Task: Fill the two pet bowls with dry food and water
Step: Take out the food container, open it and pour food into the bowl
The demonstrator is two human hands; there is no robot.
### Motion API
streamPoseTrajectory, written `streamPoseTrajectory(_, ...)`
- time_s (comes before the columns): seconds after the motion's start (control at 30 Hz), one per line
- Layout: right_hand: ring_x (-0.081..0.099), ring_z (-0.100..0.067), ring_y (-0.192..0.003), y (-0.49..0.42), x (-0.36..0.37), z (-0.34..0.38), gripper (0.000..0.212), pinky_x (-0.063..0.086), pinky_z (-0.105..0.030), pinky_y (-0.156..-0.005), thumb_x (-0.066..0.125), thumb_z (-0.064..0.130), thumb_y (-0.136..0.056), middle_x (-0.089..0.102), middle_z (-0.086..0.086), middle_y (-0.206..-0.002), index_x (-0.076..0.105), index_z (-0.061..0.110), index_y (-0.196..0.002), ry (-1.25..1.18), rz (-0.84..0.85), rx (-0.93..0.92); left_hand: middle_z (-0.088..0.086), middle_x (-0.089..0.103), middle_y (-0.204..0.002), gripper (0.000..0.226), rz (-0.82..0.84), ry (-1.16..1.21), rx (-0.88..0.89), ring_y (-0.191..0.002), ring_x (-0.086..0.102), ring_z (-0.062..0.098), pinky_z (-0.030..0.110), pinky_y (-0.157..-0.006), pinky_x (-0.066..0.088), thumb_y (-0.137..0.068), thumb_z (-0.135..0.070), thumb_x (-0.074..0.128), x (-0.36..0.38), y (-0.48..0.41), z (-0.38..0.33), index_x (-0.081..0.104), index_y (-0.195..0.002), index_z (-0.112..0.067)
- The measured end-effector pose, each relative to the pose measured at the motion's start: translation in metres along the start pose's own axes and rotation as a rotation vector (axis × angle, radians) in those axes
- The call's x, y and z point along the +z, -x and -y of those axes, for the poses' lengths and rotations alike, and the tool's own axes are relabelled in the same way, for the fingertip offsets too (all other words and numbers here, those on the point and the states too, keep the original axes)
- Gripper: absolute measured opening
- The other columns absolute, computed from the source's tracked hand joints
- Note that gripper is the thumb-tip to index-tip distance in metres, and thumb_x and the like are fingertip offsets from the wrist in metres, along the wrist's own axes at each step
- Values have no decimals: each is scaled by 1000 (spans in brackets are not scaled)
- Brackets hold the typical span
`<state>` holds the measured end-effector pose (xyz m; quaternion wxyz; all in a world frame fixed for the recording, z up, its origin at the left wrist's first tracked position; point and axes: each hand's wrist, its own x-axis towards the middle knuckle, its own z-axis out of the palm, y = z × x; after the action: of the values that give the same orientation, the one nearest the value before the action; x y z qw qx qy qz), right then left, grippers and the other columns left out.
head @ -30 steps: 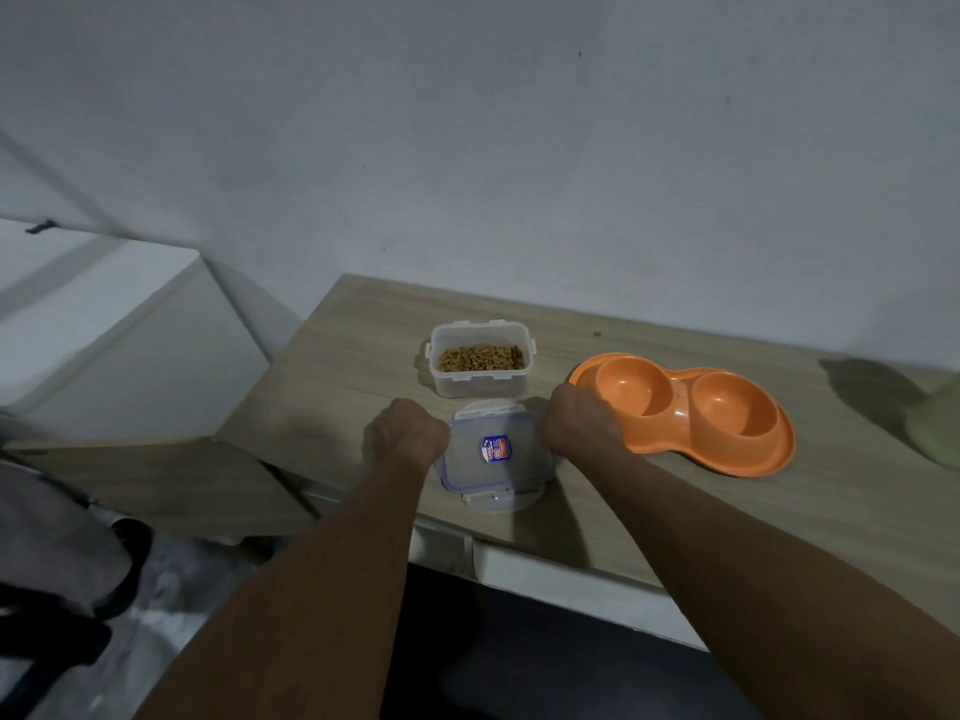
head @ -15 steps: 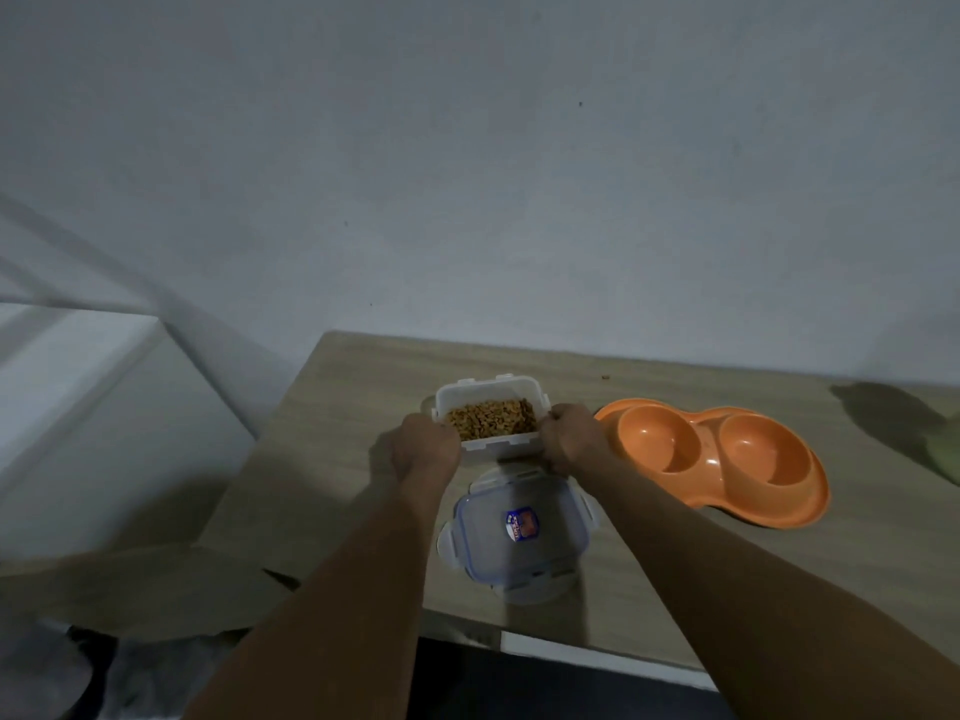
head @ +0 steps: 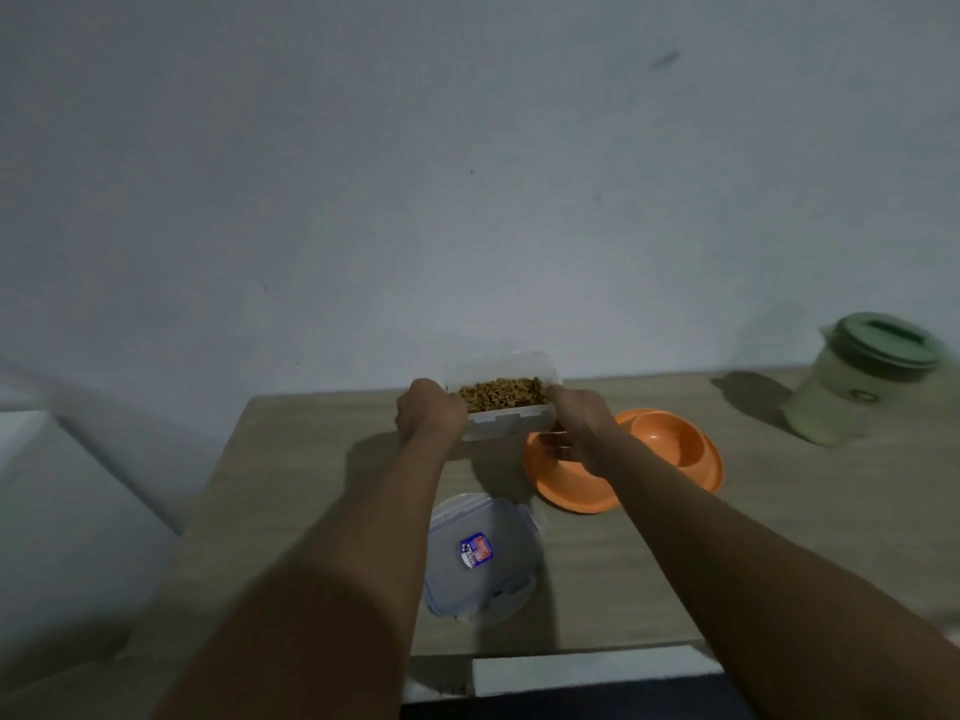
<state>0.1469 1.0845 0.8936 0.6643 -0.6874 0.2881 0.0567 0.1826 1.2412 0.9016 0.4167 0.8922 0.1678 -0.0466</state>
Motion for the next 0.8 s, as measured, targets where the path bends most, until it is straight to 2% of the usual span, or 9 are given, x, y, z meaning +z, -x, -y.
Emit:
streamPoseTrajectory(0.1, 62, -33, -87, 4, -33, 3, 25, 53, -44, -77, 60, 36, -96, 55, -12, -93, 53, 12, -100, -147, 4, 40, 19, 71, -95, 23, 55, 69, 42, -85, 71, 36, 40, -76, 60, -94, -21, 55, 19, 10, -20, 65, -90, 0)
streamPoseTrajectory(0.2, 62, -34, -88, 0, -66, -1, 40, 56, -42, -69, 67, 37, -90, 58, -18, -108, 54, 10, -116, -276, 32, 60, 20, 72, -88, 23, 112, 158, 40, -76, 72, 35, 46, -73, 61, -92, -20, 58, 42, 19, -37, 61, -77, -2)
streamPoseTrajectory(0.33, 62, -37, -99, -6, -96, -10, 56, 56, -40, -64, 70, 40, -83, 58, -22, -131, 56, 13, -130, -376, 96, 65, 16, 73, -93, 15, 203, 121, 57, -64, 69, 22, 26, -46, 54, -90, -6, 56, 65, 37, -57, 61, -77, 0)
streamPoseTrajectory(0.4, 63, -38, -101, -9, -112, -12, 52, 57, -42, -66, 71, 39, -85, 58, -23, -130, 57, 13, -128, -376, 122, 38, 18, 70, -105, 20, 201, 151, 68, -83, 71, 28, 32, -64, 61, -92, -8, 52, 80, 42, -64, 67, -97, 4)
streamPoseTrajectory(0.47, 65, -38, -99, -14, -125, -14, 44, 58, -45, -73, 74, 35, -84, 61, -23, -124, 60, 11, -118, -375, 143, 18, 20, 68, -111, 18, 192, 206, 42, -100, 69, 34, 44, -82, 59, -92, -10, 51, 93, 43, -66, 67, -92, -1)
streamPoseTrajectory(0.53, 66, -38, -100, -18, -134, -13, 41, 57, -48, -83, 76, 33, -84, 63, -22, -120, 62, 10, -113, -375, 144, -7, 21, 70, -104, 17, 201, 270, -1, -95, 69, 36, 48, -82, 59, -88, -5, 54, 106, 39, -66, 58, -72, -8)
streamPoseTrajectory(0.57, 67, -39, -102, -19, -138, -13, 43, 57, -48, -86, 76, 33, -83, 63, -21, -118, 61, 9, -115, -374, 141, -16, 23, 71, -97, 14, 202, 319, -27, -89, 70, 37, 50, -79, 59, -86, -3, 55, 112, 38, -66, 58, -72, -4)
streamPoseTrajectory(0.67, 68, -38, -99, -23, -142, -13, 52, 60, -48, -83, 79, 32, -81, 65, -19, -116, 56, 7, -121, -331, 93, -59, 23, 70, -90, 19, 161, 342, -57, -84, 71, 37, 52, -77, 60, -88, -13, 50, 122, 39, -62, 65, -83, -2)
streamPoseTrajectory(0.8, 70, -27, -91, -26, -142, -14, 44, 61, -45, -79, 78, 30, -82, 65, -14, -113, 53, 10, -112, -262, 42, -115, 19, 68, -112, 25, 61, 69, -54, -105, 65, 36, 31, -73, 48, -93, -15, 51, 113, 54, -52, 70, -104, -3)
